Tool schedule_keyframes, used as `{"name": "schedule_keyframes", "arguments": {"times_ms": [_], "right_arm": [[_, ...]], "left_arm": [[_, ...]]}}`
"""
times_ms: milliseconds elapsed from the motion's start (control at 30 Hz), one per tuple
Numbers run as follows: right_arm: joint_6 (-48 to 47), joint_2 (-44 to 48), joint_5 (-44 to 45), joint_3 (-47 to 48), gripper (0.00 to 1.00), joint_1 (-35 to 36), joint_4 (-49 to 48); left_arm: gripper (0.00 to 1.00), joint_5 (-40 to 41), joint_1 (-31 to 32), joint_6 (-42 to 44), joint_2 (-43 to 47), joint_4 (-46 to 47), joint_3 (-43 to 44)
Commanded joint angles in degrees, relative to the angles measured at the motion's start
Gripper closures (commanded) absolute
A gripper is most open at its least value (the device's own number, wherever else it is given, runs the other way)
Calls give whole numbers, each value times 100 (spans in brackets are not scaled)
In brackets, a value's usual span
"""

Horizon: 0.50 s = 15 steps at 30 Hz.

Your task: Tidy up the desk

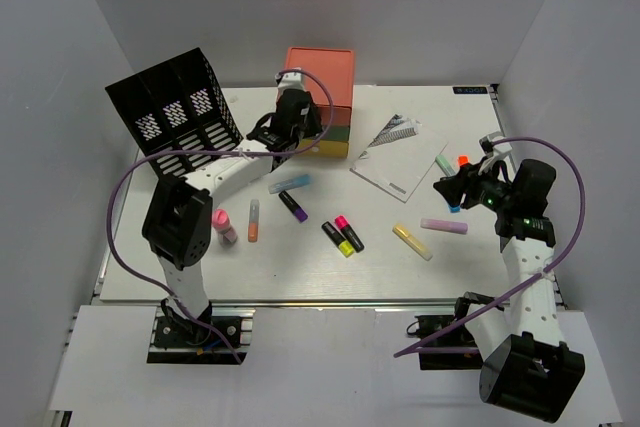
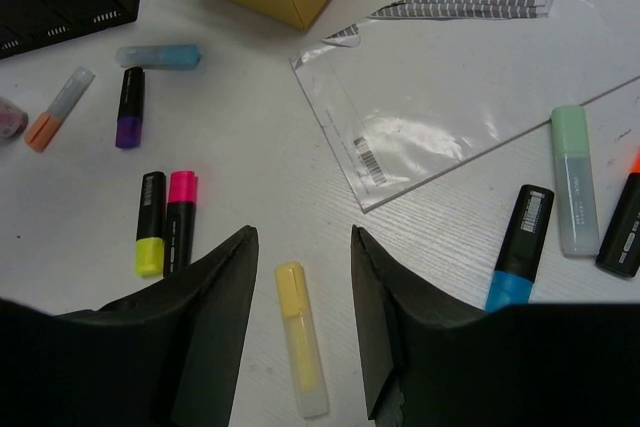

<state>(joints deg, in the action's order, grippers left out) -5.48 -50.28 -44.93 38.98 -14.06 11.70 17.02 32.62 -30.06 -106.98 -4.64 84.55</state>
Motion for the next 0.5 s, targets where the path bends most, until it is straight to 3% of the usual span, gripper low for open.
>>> {"name": "schedule_keyframes", "arguments": {"times_ms": [0, 467], "right_arm": [[3, -17, 28, -22, 52, 27, -212], [-6, -52, 89, -49, 52, 27, -212]], "left_arm": [[85, -110, -10, -26, 590, 192, -517], [87, -831, -10, -52, 1847, 710, -2100]]}}
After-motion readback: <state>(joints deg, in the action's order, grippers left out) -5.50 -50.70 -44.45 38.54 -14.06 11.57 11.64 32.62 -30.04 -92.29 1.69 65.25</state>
